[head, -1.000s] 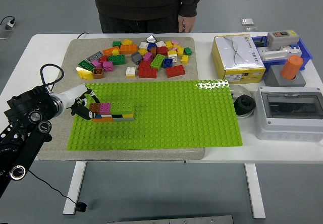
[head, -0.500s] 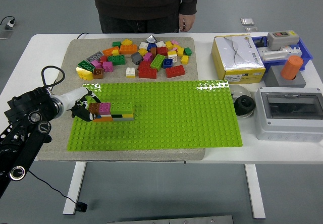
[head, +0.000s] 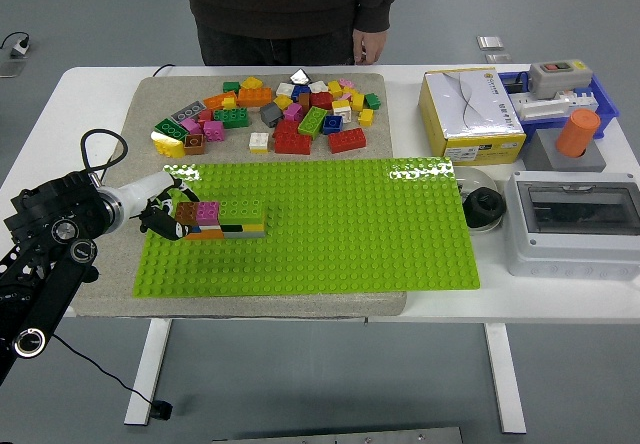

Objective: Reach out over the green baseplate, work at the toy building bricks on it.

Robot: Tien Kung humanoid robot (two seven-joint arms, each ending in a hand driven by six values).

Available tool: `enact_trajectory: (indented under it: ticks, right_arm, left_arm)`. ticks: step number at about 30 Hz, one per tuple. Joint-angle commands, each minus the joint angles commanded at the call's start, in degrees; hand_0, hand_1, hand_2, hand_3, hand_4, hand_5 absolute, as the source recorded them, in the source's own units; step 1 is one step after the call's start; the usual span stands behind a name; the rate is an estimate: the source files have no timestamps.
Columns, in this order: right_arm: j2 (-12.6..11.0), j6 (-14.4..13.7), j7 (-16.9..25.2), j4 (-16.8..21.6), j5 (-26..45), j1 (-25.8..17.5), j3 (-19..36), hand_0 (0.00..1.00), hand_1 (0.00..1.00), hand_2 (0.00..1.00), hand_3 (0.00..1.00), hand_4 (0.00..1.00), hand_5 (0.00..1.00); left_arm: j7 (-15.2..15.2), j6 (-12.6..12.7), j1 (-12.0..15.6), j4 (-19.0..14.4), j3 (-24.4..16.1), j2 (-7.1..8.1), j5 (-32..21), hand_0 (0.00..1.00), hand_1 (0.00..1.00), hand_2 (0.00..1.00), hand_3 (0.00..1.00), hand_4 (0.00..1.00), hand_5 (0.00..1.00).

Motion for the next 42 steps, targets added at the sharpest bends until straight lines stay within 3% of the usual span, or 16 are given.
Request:
enact_trajectory:
  ticks: [7,12,17,27,42]
  right_arm:
    - [-0.03,-0.07,-0.03,0.00,0.01,-0.01,0.05,0.620,0.376,0.525,0.703,0.688,0.856]
    - [-0.09,-0.15,-0.01,0.00,-0.02,-0.13,0.26,0.620,0.376,0.525,0.703,0.688,0.856]
    - [-0.11,-0.17,0.00,0.00,-0.24,-0.22,0.60,0.620,0.375,0.525,0.702,0.688,0.855]
    - [-0.09,-0.18,0.00,0.00,-0.17,-0.35,0.64,0.619,0.375,0.520,0.702,0.687,0.853]
    - [-0.05,-0.22,0.01,0.00,0.37,-0.31,0.21,0.623,0.375,0.521,0.702,0.687,0.852]
  left_arm:
    - [0.40,-1.22,0.27,-3.56,-0.86,2.90,-0.92,0.157,0.007,0.116,0.782,0.736,0.002]
    - [0.76,-1.40,1.66,-8.48,-1.97,5.62,-1.70,0.157,0.007,0.116,0.782,0.736,0.002]
    - [1.06,-1.37,3.15,-13.03,-1.74,7.05,-1.98,0.157,0.007,0.116,0.782,0.736,0.002]
    - [1.36,-1.32,4.58,-14.61,-1.03,6.97,-1.75,0.157,0.007,0.115,0.782,0.772,0.002]
    - [1.57,-1.39,5.53,-12.30,-0.56,5.36,-1.55,0.157,0.007,0.116,0.782,0.778,0.002]
